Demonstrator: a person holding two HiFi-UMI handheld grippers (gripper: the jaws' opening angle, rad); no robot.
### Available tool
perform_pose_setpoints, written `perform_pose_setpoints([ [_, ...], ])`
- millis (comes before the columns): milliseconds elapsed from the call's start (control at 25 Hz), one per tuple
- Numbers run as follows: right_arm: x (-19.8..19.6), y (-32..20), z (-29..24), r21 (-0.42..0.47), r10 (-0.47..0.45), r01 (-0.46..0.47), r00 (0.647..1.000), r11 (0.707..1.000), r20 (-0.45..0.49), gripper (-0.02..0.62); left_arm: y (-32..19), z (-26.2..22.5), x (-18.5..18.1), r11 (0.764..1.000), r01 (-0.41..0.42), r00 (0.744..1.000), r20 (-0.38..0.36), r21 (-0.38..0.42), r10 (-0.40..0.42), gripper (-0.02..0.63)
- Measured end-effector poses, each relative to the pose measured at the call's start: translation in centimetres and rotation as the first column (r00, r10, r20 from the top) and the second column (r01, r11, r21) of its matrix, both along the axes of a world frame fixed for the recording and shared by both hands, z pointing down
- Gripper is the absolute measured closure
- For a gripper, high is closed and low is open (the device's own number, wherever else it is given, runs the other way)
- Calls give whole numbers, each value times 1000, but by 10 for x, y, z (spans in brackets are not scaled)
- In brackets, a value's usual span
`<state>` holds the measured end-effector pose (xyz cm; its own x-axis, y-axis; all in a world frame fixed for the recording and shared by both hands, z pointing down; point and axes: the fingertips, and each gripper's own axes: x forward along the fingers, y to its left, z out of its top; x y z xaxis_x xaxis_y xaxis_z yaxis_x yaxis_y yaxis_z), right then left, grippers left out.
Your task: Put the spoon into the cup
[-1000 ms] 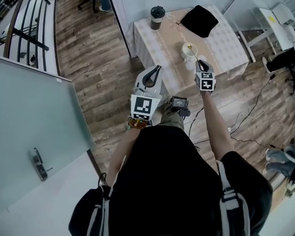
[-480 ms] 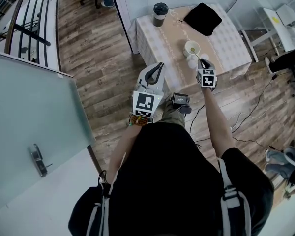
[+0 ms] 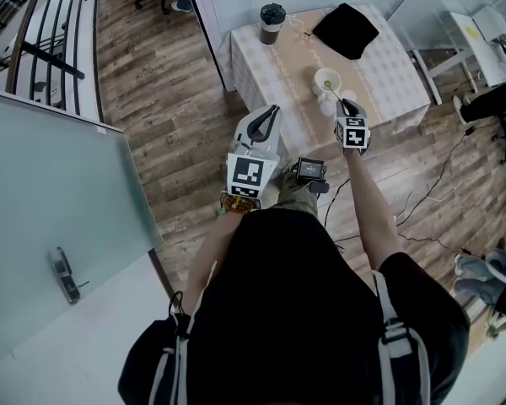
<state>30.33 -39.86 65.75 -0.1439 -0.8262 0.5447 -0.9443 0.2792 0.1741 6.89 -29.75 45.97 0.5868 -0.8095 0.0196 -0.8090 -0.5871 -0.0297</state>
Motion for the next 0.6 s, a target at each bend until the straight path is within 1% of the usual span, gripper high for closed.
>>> perform_pose_setpoints([
  [600, -7, -5, -1, 14, -19, 19, 999, 1000, -30, 558, -5, 4, -4, 1000, 7, 1000, -5, -11, -7, 581],
])
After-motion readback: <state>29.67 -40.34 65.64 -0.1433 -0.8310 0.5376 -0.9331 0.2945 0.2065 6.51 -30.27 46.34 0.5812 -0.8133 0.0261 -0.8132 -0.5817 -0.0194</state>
